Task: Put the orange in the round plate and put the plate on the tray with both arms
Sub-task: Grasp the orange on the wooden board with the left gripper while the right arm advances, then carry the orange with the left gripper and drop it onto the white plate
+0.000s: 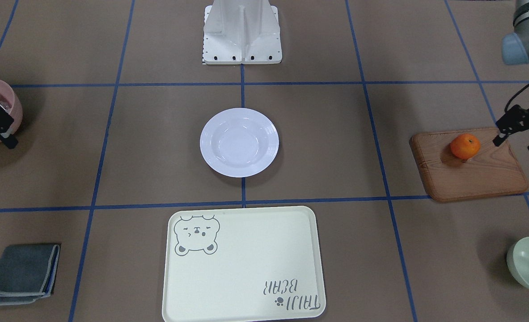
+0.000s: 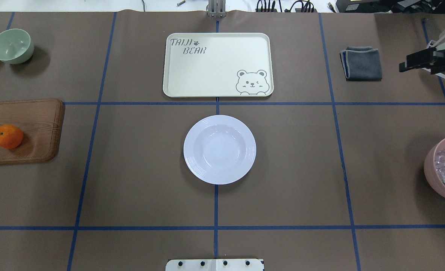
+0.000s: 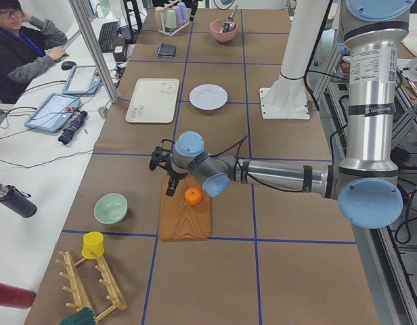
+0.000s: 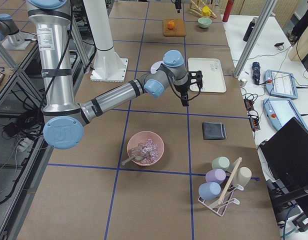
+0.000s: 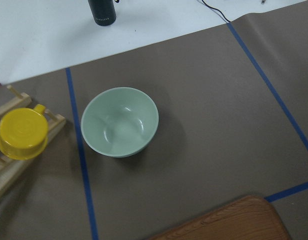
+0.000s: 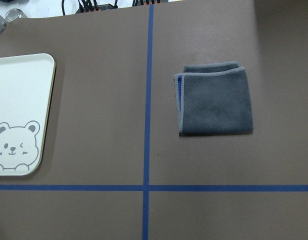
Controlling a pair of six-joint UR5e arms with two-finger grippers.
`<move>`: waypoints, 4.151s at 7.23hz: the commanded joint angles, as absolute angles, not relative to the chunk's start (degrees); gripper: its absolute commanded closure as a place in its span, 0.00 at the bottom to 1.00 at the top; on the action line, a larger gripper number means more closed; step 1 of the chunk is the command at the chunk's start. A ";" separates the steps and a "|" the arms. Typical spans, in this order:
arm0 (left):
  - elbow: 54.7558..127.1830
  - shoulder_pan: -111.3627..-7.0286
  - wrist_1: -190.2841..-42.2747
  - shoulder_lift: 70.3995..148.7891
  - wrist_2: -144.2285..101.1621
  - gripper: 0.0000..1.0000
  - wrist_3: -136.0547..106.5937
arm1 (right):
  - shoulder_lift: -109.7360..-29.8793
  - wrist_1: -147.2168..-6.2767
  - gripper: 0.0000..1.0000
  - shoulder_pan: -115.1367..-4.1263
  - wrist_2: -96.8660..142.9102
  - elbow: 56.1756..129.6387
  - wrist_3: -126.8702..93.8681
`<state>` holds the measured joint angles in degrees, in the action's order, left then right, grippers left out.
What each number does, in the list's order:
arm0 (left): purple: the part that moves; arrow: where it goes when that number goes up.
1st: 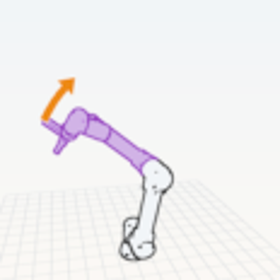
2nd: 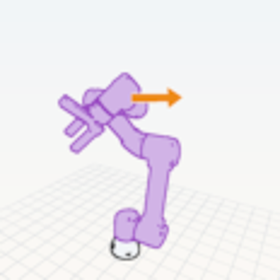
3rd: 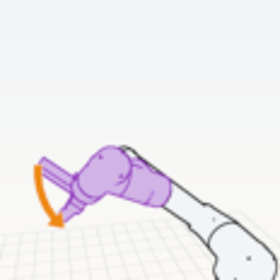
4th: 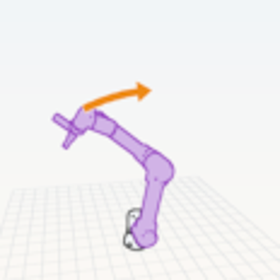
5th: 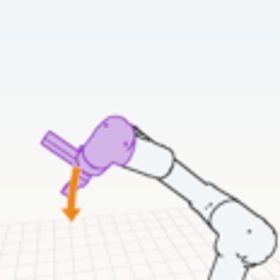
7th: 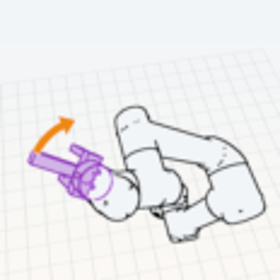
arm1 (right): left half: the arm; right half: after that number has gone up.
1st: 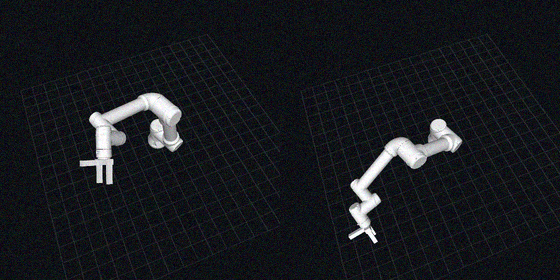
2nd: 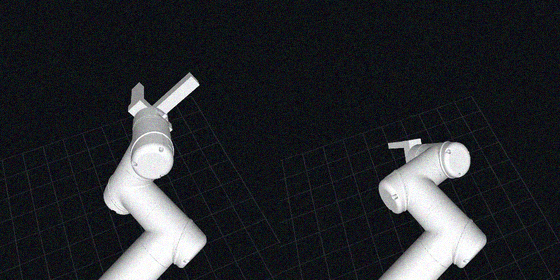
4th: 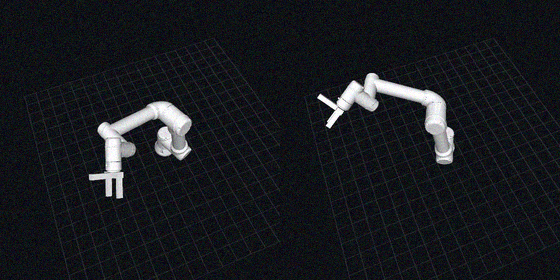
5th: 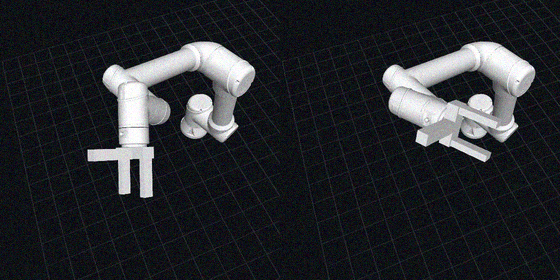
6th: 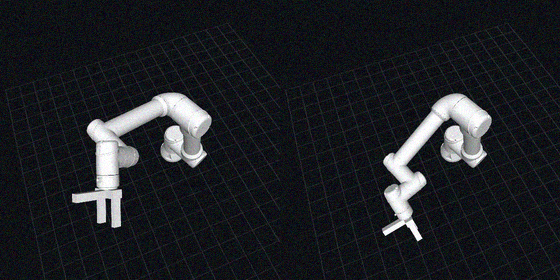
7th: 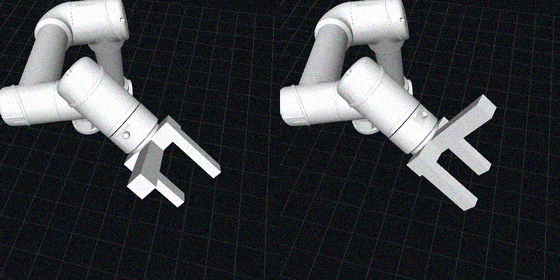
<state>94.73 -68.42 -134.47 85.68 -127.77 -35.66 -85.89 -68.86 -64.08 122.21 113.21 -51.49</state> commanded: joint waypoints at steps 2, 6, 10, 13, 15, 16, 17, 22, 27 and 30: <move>91.69 -58.55 -140.18 82.88 -120.70 0.01 -40.26 | -85.96 -68.73 0.00 -60.38 119.97 114.52 -54.93; 85.44 -55.91 -143.88 85.07 -119.44 0.01 -40.17 | -85.96 -68.73 0.00 -60.29 119.10 114.17 -54.58; 85.51 -55.19 -144.93 85.34 -119.70 1.00 -39.90 | -85.87 -68.73 0.00 -60.12 118.57 114.00 -54.58; 91.56 -56.07 -142.40 87.17 -121.20 1.00 -40.95 | -85.78 -68.64 0.00 -59.77 118.56 113.99 -54.58; 98.75 -55.20 -122.11 97.58 -117.11 1.00 -48.46 | -85.78 -64.98 0.00 -57.67 118.56 113.73 -55.54; 100.44 -51.28 -113.99 103.56 -115.24 1.00 -51.82 | -85.78 -62.86 0.00 -56.00 118.48 113.73 -57.81; 100.46 -48.02 -107.82 110.67 -112.88 1.00 -56.90 | -85.69 -60.32 0.00 -54.16 116.82 113.73 -62.97; 91.02 -28.43 -85.69 138.73 -97.60 1.00 -79.94 | -87.44 -43.30 0.00 -45.19 109.86 112.25 -92.60; 77.62 -23.39 -91.12 144.58 -94.49 0.58 -82.71 | -88.77 -32.70 0.00 -32.97 94.75 108.63 -99.23; 77.43 -22.50 -92.72 143.71 -92.37 0.02 -82.70 | -88.68 -32.52 0.00 -30.78 92.74 108.63 -99.32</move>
<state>77.29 -22.67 -92.39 144.39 -92.78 -82.65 -88.75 -32.58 -32.12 94.29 108.66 -99.23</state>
